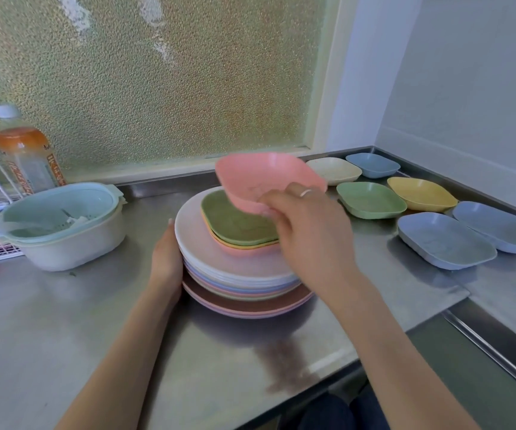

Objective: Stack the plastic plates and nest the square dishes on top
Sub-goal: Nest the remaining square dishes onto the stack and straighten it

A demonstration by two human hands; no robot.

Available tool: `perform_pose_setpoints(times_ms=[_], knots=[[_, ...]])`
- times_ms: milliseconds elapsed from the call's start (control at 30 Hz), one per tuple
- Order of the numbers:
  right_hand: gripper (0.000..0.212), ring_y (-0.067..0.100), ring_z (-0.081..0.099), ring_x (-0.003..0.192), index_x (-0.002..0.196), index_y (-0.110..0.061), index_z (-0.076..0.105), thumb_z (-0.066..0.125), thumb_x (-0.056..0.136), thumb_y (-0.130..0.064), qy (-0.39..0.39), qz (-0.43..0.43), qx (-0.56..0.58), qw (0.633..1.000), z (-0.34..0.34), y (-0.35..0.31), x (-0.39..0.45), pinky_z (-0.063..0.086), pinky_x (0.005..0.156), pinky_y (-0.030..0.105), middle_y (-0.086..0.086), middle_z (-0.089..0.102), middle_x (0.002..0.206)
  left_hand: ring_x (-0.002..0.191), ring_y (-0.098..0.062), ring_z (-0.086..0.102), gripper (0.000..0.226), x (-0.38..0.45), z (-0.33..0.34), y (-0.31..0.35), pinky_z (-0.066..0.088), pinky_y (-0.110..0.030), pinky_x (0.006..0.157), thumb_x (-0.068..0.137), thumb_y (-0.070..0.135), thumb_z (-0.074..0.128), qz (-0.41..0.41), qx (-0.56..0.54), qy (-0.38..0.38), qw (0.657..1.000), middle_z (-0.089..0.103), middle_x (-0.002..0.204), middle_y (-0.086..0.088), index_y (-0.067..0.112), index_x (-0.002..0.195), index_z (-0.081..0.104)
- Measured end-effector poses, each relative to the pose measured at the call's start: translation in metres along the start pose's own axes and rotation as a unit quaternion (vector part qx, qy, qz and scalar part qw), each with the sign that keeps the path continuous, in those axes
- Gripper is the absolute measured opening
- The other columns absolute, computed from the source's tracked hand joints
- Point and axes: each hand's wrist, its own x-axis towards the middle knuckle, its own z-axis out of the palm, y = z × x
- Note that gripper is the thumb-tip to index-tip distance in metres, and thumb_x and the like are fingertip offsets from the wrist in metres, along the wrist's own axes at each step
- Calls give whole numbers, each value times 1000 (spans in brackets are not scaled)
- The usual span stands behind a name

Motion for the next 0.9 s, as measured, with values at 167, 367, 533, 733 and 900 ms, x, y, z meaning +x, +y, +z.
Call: perform_pose_setpoints(times_ms=[167, 367, 533, 733, 900], knots=[[22, 29, 56, 88, 99, -28, 68, 52, 88, -17, -91, 4, 6, 996, 13, -13, -16, 33, 69, 35, -1, 67, 90, 69, -6, 57, 33, -3, 4, 0, 44, -24, 63, 97, 41, 43, 14, -15, 2, 1000, 63, 73, 9, 25, 74, 61], [26, 29, 54, 87, 96, -28, 68, 46, 87, -20, -110, -15, -28, 993, 11, -14, -17, 29, 69, 36, -1, 69, 92, 77, -11, 59, 31, 5, -2, -4, 44, -31, 81, 94, 46, 44, 15, 10, 3, 1000, 65, 83, 6, 27, 77, 61], [26, 19, 48, 106, 106, -34, 63, 39, 96, -36, -176, 21, 19, 984, 7, -9, -17, 28, 83, 36, -9, 62, 111, 86, -15, 60, 31, 7, -1, -5, 45, -33, 88, 95, 44, 43, 24, 26, 8, 999, 66, 91, 2, 28, 76, 62], [24, 29, 61, 89, 103, -27, 67, 46, 91, -24, 83, 157, 60, 982, -1, 60, -26, 49, 75, 45, 0, 66, 106, 87, -14, 59, 35, -1, 16, -6, 45, -35, 91, 97, 39, 38, 34, 43, 0, 998, 62, 82, 9, 29, 73, 61], [36, 37, 47, 114, 126, -19, 54, 48, 91, -18, -58, 388, -77, 917, -5, 158, -52, 36, 93, 48, 13, 56, 128, 91, -16, 55, 38, -2, 42, -12, 42, -34, 88, 98, 39, 35, 37, 60, -14, 997, 63, 82, 9, 27, 71, 60]])
